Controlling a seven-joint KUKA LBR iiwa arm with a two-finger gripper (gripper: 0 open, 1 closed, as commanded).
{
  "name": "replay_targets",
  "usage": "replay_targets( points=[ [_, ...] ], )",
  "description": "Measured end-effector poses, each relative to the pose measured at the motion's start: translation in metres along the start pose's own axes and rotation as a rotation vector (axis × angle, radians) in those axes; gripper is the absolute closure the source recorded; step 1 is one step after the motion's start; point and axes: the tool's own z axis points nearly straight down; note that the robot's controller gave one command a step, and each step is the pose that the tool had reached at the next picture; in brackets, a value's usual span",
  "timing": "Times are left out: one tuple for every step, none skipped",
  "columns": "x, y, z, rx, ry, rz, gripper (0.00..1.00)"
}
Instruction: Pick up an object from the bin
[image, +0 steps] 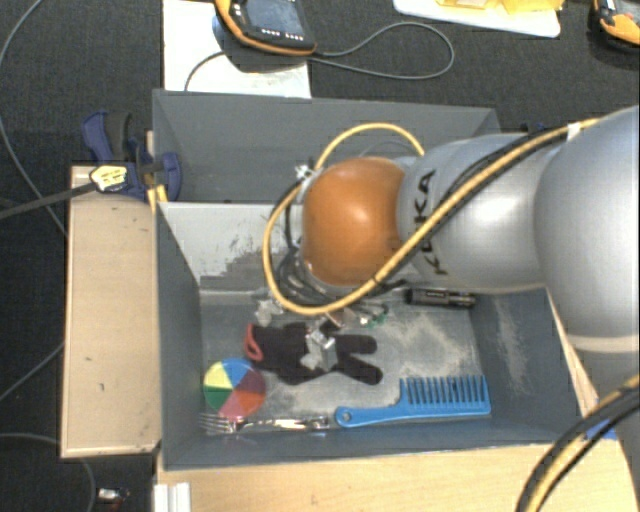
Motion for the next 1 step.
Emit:
replay_targets(
  points=[
    [0.0138, -0.0131, -0.0037, -0.003, 0.002, -0.249, 0.0]
  ],
)
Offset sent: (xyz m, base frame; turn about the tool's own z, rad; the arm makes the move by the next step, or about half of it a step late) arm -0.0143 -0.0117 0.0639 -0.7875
